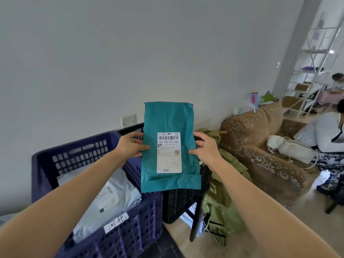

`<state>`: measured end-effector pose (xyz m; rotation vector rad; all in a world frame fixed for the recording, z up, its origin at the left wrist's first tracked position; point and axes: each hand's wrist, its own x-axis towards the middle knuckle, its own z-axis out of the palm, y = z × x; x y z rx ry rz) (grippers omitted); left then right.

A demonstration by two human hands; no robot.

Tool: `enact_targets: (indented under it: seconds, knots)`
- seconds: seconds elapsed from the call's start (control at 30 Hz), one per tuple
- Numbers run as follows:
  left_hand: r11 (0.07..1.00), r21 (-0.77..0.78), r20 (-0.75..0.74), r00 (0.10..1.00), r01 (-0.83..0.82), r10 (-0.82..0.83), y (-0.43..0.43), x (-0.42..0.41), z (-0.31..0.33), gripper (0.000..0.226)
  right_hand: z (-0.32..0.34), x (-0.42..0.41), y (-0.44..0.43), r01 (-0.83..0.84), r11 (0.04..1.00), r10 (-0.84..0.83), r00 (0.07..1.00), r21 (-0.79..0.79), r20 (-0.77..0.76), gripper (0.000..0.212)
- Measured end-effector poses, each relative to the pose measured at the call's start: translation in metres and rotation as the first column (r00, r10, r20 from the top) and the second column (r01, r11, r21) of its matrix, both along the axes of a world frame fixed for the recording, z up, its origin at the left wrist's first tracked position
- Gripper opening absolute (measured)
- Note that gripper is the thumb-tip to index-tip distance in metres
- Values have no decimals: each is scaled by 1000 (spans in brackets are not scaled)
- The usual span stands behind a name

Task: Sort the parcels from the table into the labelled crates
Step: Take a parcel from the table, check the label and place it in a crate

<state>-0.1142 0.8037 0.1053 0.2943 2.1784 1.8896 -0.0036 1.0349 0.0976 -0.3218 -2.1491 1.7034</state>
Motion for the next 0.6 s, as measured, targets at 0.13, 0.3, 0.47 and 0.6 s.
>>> enact_targets:
  seconds: [0.13, 0.3, 0.47, 0.6]
  knots:
    - [1000, -1, -2, 1000, -5, 5, 37, -45, -2, 52, 3, -43, 34, 27, 999, -26, 999, 34, -32, 62]
    - [1000, 7, 39, 999, -23, 23, 73, -98, -7, 53, 2, -105, 68, 29, 995, -30, 1000, 91, 6, 59]
    - [996, -44, 121, 989, -76, 81, 97, -146, -21, 54, -14, -167, 87, -3, 990, -4, 999, 143, 47, 59]
    - [983, -133, 138, 980, -126, 144, 107, -171, -40, 49, -35, -199, 93, -40, 989, 23, 992, 142, 121, 59]
